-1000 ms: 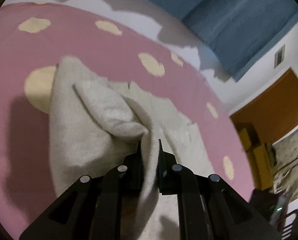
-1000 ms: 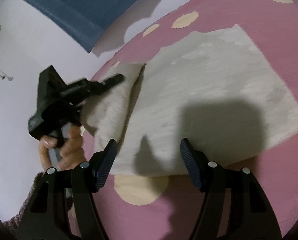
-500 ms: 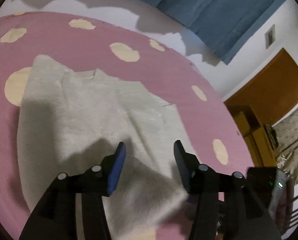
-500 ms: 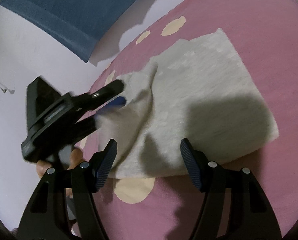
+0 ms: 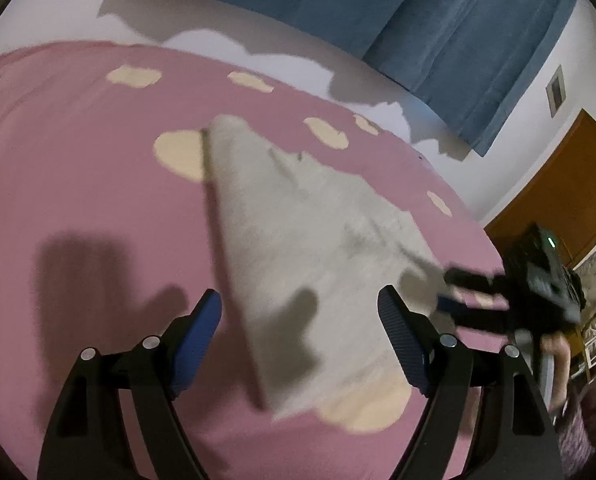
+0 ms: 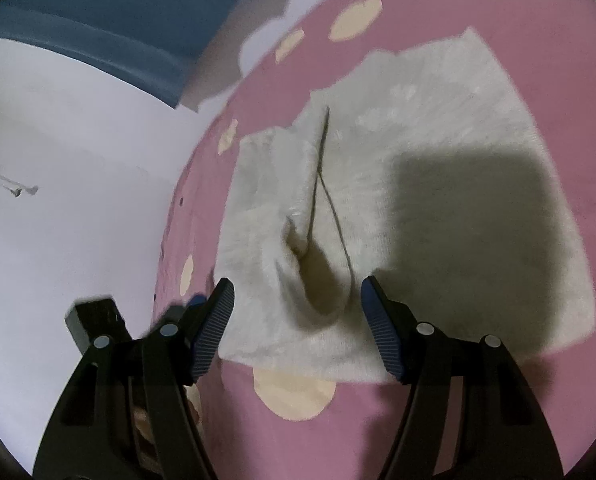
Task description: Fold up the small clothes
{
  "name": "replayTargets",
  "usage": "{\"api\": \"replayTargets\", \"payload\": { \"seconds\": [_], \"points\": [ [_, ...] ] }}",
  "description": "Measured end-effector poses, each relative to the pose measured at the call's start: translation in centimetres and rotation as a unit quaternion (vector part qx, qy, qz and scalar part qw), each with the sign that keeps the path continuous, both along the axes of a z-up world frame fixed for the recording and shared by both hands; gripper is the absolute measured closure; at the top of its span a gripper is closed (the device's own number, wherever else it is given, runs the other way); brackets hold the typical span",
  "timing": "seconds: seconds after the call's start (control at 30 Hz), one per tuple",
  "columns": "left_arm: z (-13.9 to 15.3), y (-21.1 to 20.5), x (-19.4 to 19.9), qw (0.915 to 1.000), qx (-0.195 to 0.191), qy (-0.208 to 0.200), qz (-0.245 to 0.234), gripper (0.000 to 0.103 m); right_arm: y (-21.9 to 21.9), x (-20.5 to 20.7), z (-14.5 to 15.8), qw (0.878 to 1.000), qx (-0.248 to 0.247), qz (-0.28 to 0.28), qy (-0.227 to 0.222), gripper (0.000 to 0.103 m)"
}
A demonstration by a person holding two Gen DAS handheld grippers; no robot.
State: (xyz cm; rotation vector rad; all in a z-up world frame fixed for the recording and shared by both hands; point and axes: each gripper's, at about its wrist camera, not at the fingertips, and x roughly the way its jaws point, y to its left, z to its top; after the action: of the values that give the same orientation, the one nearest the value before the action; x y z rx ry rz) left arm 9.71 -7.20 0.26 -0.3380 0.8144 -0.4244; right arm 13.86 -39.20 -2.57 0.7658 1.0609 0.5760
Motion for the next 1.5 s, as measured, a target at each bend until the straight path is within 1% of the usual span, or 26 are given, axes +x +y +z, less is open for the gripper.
{"api": "replayTargets", "payload": {
  "seconds": [0.1, 0.2, 0.3, 0.47, 0.6, 0.73, 0.87, 0.97, 1.0, 1.03, 1.07, 1.13, 1.2, 1.3, 1.4, 1.5],
  "points": [
    [-0.7, 0.3, -1.2, 0.9999, 0.008, 0.000, -0.006, 0.024, 0.9, 1.6, -1.1, 0.999, 0.008, 0.018, 0.031, 0.038],
    [-1.2, 0.4, -2.1, 0.9998, 0.018, -0.004, -0.013, 0.024, 1.8, 2.6, -1.3, 0.998, 0.025, 0.035, 0.040, 0.038],
    [-1.7, 0.2, -2.2, 0.9997, 0.017, 0.002, -0.019, 0.024, 2.3, 3.6, -1.5, 0.997, 0.044, 0.041, 0.046, 0.038],
    [-2.0, 0.4, -2.1, 0.9998, 0.008, 0.007, -0.017, 0.024, 3.0, 5.0, -1.2, 0.997, 0.044, 0.044, 0.036, 0.038],
    [-2.5, 1.1, -2.1, 0.9998, -0.008, 0.019, -0.007, 0.024, 3.4, 6.2, -1.2, 0.998, 0.033, 0.035, 0.032, 0.038],
    [-2.8, 1.4, -2.0, 0.9994, -0.020, 0.028, -0.003, 0.024, 3.8, 6.8, -1.4, 0.998, 0.032, 0.032, 0.033, 0.038],
    [-2.7, 1.1, -2.3, 0.9995, -0.020, 0.024, -0.010, 0.024, 4.5, 7.5, -1.1, 0.998, 0.030, 0.044, 0.021, 0.038],
    [-2.5, 0.6, -2.6, 0.9993, -0.019, 0.023, -0.024, 0.024, 4.9, 8.6, -1.3, 0.998, 0.033, 0.048, 0.018, 0.038],
    [-2.5, 0.1, -2.9, 0.9989, -0.017, 0.024, -0.037, 0.024, 4.9, 8.9, -1.4, 0.998, 0.032, 0.049, 0.017, 0.043],
    [-2.4, -0.2, -3.0, 0.9986, -0.013, 0.025, -0.046, 0.024, 5.1, 9.4, -1.4, 0.998, 0.029, 0.049, 0.018, 0.051],
    [-2.3, -0.7, -3.1, 0.9982, -0.005, 0.023, -0.055, 0.024, 5.2, 9.9, -1.7, 0.998, 0.023, 0.051, 0.021, 0.055],
    [-2.2, -1.8, -3.6, 0.9968, 0.023, 0.020, -0.074, 0.024, 5.3, 10.6, -2.0, 0.998, 0.020, 0.055, 0.026, 0.068],
    [-2.4, -2.5, -3.7, 0.9952, 0.039, 0.024, -0.087, 0.024, 5.5, 11.2, -2.3, 0.998, 0.016, 0.063, 0.026, 0.076],
    [-2.8, -2.7, -3.4, 0.9941, 0.048, 0.039, -0.089, 0.024, 5.6, 11.5, -2.7, 0.997, 0.019, 0.070, 0.028, 0.082],
    [-2.9, -2.4, -3.2, 0.9945, 0.043, 0.040, -0.087, 0.024, 6.0, 11.6, -2.6, 0.997, 0.013, 0.076, 0.021, 0.093],
    [-2.8, -2.5, -3.3, 0.9945, 0.048, 0.037, -0.086, 0.024, 4.9, 10.8, -1.7, 0.998, 0.022, 0.060, 0.004, 0.095]
  ]
}}
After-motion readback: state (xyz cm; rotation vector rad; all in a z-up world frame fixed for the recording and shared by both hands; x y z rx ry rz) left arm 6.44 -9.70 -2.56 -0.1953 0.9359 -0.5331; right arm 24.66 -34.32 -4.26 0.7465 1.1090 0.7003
